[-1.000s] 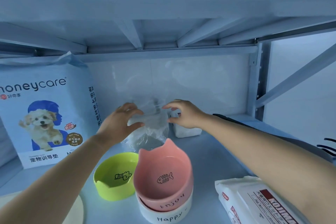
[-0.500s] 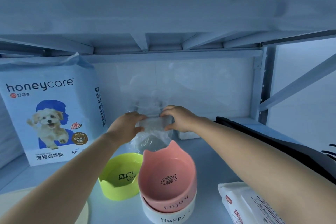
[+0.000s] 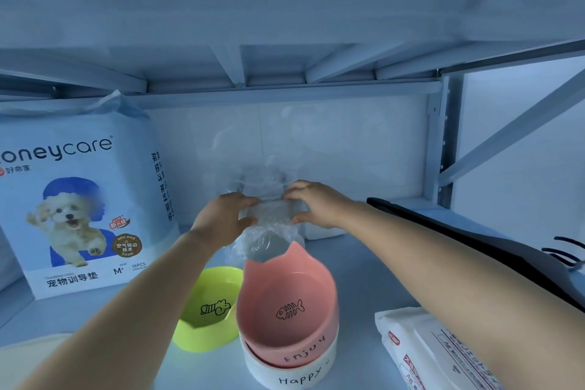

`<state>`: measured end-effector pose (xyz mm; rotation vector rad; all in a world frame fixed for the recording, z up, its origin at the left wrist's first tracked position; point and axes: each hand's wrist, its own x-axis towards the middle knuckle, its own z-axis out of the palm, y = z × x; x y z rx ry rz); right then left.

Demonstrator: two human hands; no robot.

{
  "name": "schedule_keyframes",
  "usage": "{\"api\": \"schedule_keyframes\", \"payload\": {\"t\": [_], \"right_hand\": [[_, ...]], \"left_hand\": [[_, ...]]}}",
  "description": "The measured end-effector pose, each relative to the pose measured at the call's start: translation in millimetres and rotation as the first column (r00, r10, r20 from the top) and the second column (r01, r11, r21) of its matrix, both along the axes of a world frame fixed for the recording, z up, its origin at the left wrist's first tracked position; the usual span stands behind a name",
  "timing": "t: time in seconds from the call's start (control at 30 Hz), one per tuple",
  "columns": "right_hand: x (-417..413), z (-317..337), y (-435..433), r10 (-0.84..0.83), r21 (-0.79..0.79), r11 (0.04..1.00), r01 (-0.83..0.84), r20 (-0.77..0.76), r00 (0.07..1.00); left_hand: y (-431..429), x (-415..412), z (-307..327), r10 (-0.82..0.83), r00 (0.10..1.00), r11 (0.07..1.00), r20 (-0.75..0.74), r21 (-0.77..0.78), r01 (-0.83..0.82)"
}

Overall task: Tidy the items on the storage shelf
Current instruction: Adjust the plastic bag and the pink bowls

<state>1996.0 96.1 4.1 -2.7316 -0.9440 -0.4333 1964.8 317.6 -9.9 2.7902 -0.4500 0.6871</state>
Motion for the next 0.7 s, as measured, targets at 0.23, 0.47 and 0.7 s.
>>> {"api": "schedule_keyframes", "payload": {"t": [0.23, 0.47, 0.7], "right_hand": [[-11.2, 3.9, -12.0, -0.021, 0.154, 0.988, 0.023, -0.013, 1.000], [-61.3, 30.6, -74.8, -0.098, 0.312, 0.947, 0.080, 0.044, 0.994], [-116.1, 39.0, -106.2, -0.108, 0.217, 0.970, 0.112, -0.031, 0.994]], "left_hand": [[3.0, -7.7, 1.3, 0.006, 0.999, 1.000, -0.048, 0.018, -0.005], [-5.9, -33.7, 31.7, -0.093, 0.995, 0.993, 0.036, -0.073, 0.096], [-58.5, -83.0, 48.1, -0.231, 0.966, 0.969, 0.119, -0.062, 0.240]]}}
